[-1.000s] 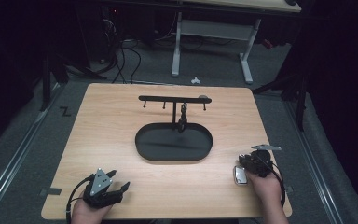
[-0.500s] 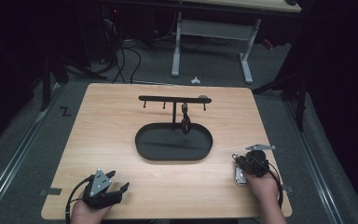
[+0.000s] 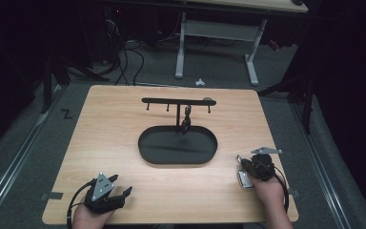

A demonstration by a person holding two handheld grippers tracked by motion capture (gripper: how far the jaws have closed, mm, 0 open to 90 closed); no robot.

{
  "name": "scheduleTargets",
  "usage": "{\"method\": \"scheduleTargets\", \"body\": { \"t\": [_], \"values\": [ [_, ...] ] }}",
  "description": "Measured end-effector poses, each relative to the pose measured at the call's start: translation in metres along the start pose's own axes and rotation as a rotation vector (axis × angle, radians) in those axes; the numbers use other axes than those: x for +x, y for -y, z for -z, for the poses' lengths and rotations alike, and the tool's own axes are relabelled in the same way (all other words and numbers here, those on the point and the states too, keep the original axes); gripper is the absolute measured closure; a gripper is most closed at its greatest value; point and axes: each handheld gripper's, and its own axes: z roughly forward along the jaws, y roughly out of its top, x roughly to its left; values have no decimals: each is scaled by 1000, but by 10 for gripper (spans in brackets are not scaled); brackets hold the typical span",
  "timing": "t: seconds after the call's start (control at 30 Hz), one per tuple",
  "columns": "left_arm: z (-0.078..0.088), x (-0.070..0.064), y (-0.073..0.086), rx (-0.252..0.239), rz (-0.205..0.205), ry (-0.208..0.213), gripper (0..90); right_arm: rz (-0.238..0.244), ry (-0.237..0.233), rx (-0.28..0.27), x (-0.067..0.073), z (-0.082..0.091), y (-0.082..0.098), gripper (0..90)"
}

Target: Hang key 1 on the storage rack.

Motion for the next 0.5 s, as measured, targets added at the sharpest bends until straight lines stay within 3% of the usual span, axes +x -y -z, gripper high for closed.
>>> {"method": "scheduleTargets", "body": {
  "t": [0.13, 0.5],
  "values": [
    [0, 0, 0, 2, 0, 1, 321, 9, 16, -2, 1, -2, 0, 849],
    [0, -1, 0, 6, -2, 2, 322, 6, -3, 41, -1, -6, -1, 860]
  ]
}}
